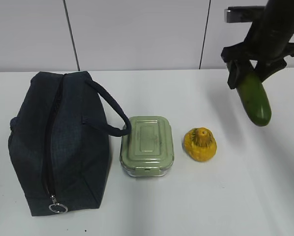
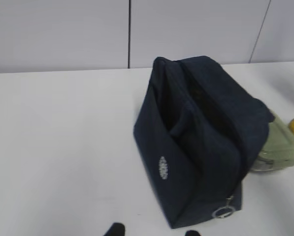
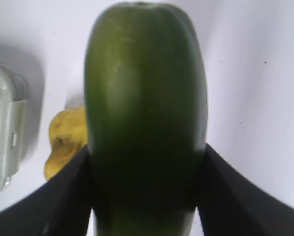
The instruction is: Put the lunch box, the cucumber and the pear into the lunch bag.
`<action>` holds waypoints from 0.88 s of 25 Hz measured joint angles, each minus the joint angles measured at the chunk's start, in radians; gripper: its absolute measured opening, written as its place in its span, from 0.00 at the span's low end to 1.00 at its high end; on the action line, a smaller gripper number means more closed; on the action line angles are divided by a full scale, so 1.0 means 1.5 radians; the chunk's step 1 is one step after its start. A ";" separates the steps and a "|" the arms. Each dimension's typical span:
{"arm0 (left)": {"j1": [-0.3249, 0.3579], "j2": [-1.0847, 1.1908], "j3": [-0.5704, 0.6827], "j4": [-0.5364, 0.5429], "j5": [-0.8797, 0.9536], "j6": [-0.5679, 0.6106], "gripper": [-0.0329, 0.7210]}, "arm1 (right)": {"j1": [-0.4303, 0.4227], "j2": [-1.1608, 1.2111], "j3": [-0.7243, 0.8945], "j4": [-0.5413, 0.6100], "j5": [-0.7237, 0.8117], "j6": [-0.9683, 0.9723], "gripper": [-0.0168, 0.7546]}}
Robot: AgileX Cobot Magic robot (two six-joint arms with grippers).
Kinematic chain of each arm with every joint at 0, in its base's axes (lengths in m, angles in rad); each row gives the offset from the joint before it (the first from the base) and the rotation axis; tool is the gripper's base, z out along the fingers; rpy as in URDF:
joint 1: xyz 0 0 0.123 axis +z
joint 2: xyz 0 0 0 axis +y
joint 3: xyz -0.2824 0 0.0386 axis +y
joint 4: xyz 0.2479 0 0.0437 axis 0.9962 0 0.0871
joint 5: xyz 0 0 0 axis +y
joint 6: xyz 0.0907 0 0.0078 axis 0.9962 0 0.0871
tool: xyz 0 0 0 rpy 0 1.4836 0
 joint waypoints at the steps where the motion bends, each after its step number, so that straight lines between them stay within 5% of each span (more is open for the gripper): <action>1: 0.000 0.015 -0.002 -0.019 -0.008 0.000 0.36 | 0.000 -0.012 0.000 0.009 0.001 -0.001 0.57; 10: 0.000 0.270 -0.007 -0.271 -0.183 0.006 0.36 | 0.004 -0.063 0.000 0.184 0.011 -0.054 0.57; 14: 0.000 0.412 -0.007 -0.363 -0.218 0.083 0.36 | 0.025 -0.063 0.000 0.238 0.011 -0.071 0.57; 22: 0.000 0.632 -0.007 -0.435 -0.255 0.186 0.39 | 0.091 -0.063 0.000 0.261 0.011 -0.080 0.57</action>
